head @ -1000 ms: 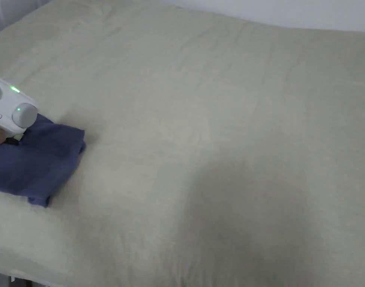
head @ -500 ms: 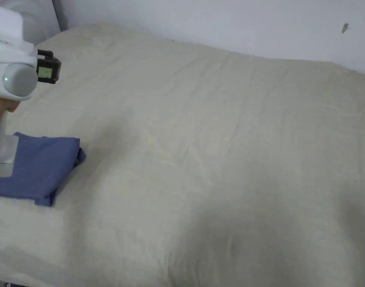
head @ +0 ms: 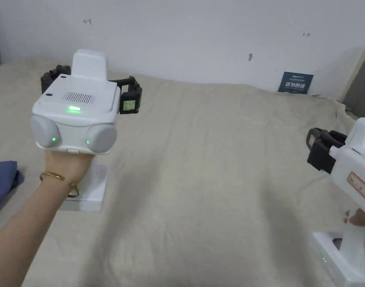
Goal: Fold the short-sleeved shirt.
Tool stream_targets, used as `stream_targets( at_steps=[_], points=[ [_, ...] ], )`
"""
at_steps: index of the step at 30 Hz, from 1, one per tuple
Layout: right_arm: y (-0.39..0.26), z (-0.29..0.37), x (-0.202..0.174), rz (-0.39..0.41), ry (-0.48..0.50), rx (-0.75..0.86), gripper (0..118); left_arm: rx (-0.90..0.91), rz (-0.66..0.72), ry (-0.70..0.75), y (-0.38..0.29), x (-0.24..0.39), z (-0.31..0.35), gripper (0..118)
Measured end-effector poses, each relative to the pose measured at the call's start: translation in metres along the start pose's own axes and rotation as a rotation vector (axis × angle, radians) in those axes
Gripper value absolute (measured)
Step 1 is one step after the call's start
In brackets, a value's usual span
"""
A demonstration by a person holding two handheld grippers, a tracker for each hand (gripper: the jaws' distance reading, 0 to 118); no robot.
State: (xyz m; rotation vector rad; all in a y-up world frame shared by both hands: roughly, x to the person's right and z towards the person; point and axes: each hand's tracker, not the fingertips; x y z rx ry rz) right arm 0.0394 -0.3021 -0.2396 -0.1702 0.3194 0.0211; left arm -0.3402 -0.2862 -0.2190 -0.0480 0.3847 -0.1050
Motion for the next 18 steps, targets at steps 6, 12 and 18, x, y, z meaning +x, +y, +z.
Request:
stream_targets(
  at_steps=[6,12,18],
  points=[
    [-0.009,0.009,0.001,-0.018,-0.03,0.016,0,-0.029,0.022,-0.088,-0.03,0.039,0.014,59],
    [-0.029,0.013,0.006,-0.033,-0.061,0.007,0,-0.084,0.09,-0.128,-0.06,0.051,0.025,3],
    [-0.044,0.012,0.001,-0.019,-0.084,-0.009,0,-0.134,0.101,-0.125,-0.079,0.052,0.028,0]
  ],
)
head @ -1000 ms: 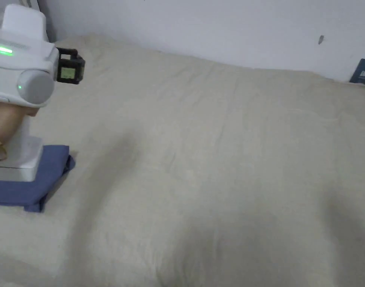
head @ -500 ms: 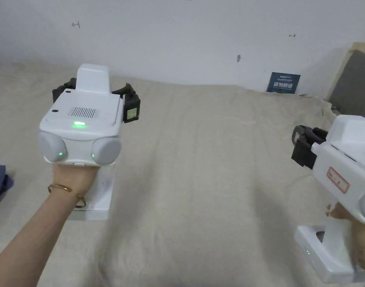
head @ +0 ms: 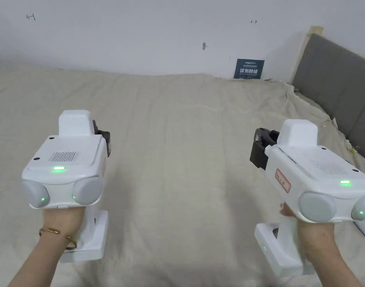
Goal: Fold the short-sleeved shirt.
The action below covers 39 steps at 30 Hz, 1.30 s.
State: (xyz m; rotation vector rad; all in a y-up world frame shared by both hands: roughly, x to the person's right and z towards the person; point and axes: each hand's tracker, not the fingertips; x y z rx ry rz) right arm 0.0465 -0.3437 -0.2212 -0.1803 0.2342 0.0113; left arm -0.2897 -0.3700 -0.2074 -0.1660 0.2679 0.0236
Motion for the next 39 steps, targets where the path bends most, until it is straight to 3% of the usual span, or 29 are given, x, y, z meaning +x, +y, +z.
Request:
stream_targets(
  at_steps=[39],
  points=[
    [-0.019,0.007,0.001,-0.014,-0.018,0.002,0,0.017,-0.022,-0.054,-0.022,0.011,0.028,0]
  ],
)
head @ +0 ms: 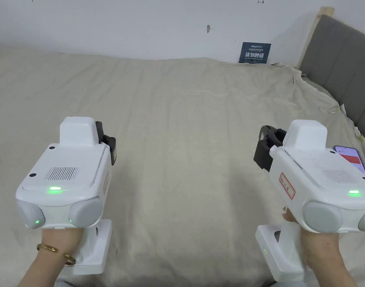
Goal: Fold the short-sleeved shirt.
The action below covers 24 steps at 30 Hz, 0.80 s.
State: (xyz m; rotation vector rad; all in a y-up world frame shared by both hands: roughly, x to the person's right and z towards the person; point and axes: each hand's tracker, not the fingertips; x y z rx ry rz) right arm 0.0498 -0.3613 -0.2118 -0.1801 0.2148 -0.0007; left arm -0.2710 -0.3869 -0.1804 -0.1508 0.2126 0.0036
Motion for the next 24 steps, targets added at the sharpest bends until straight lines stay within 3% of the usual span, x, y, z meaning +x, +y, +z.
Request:
stream_targets(
  at_steps=[24],
  points=[
    [0.002,0.009,0.001,-0.007,0.005,0.016,0,0.01,-0.011,-0.017,0.002,0.005,0.005,0]
  ],
)
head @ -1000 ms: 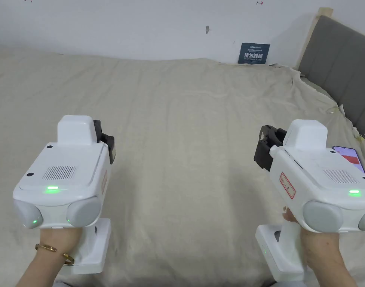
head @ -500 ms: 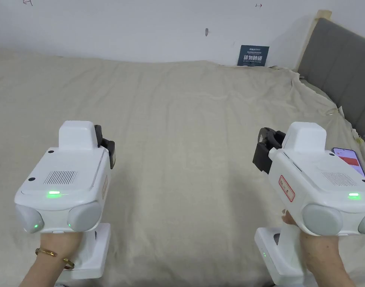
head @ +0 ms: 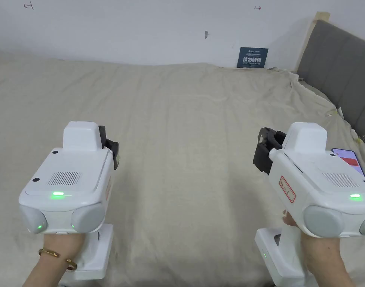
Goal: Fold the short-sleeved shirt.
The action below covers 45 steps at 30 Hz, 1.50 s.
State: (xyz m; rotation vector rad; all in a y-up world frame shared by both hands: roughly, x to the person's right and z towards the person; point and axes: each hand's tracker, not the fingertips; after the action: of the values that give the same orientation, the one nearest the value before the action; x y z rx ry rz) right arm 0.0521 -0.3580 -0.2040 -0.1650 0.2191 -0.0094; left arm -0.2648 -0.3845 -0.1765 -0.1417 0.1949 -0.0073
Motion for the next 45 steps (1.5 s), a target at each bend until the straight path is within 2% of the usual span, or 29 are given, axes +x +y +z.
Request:
stream_targets(
  at_steps=[25,45],
  points=[
    [-0.001,0.0015,0.0044,-0.021,-0.005,0.001,0,0.01,0.009,-0.006,0.0034,0.0044,0.0,0],
    [-0.0026,-0.0008,-0.0005,-0.005,0.005,-0.008,0,0.017,-0.012,-0.013,0.0033,0.0073,0.0011,0]
  ],
)
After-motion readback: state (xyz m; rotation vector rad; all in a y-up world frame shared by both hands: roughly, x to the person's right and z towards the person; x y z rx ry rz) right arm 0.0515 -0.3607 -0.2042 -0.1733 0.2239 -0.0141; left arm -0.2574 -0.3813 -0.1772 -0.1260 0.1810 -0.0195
